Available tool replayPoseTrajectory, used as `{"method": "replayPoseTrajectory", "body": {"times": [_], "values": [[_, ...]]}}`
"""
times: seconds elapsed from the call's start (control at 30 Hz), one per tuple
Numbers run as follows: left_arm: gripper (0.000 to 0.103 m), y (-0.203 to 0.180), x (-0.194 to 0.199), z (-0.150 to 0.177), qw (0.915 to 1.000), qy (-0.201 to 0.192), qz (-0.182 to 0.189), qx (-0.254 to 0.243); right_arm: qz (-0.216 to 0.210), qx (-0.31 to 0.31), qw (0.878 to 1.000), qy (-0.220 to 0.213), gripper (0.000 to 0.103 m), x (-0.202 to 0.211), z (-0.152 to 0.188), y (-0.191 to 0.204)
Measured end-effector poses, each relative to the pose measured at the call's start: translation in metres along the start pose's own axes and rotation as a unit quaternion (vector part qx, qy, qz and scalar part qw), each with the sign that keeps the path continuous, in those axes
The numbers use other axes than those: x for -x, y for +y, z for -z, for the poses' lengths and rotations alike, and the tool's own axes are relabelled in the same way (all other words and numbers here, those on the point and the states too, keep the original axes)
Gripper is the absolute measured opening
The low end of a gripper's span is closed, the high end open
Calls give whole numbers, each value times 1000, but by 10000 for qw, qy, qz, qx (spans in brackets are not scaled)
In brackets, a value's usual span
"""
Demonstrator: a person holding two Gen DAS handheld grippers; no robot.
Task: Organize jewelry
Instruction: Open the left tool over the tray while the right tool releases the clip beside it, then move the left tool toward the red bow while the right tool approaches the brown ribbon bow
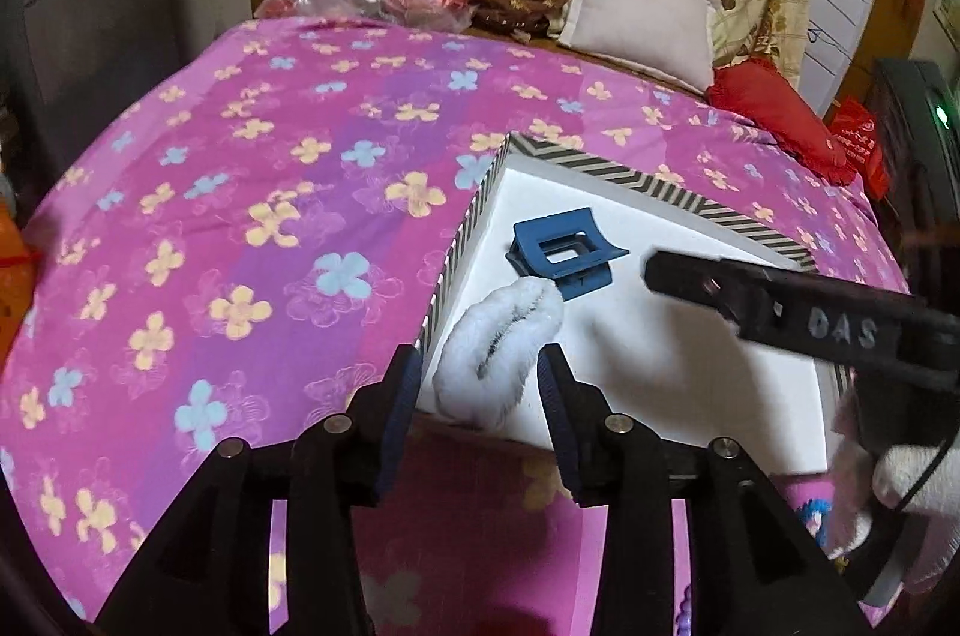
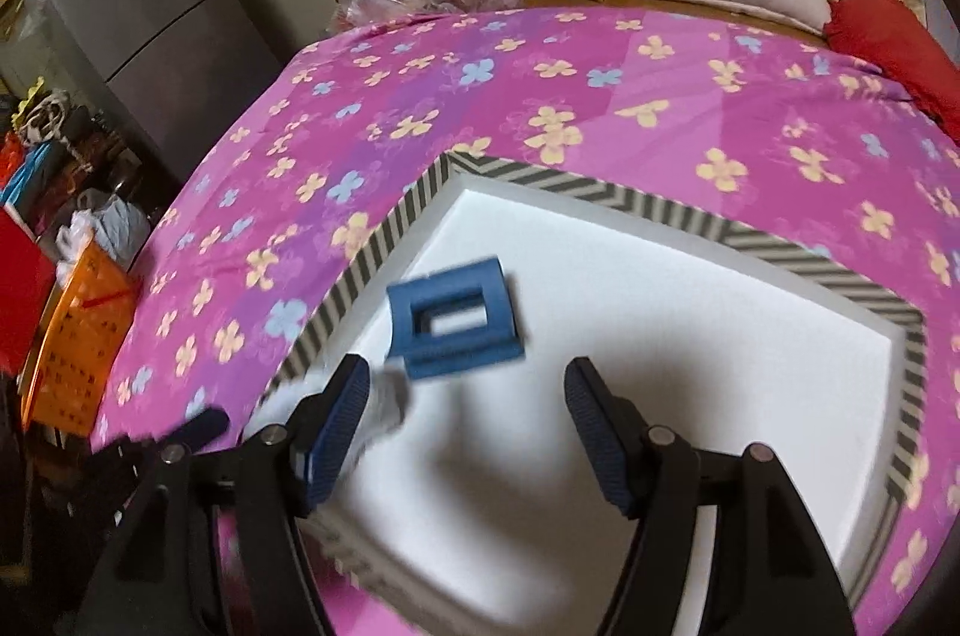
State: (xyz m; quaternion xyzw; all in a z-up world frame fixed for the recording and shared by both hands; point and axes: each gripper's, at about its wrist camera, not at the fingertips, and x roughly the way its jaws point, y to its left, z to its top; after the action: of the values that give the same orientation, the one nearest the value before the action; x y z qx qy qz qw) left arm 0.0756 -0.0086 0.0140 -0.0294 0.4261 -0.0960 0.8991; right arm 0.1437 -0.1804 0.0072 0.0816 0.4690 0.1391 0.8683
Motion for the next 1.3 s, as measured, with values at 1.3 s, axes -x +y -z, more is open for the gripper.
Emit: {"method": "replayPoseTrajectory", "body": {"times": [1.3], "values": [[40,-4,102,100,9979,-301,-538,-204,502,294,9967,-572,77,171,206,-8]]}}
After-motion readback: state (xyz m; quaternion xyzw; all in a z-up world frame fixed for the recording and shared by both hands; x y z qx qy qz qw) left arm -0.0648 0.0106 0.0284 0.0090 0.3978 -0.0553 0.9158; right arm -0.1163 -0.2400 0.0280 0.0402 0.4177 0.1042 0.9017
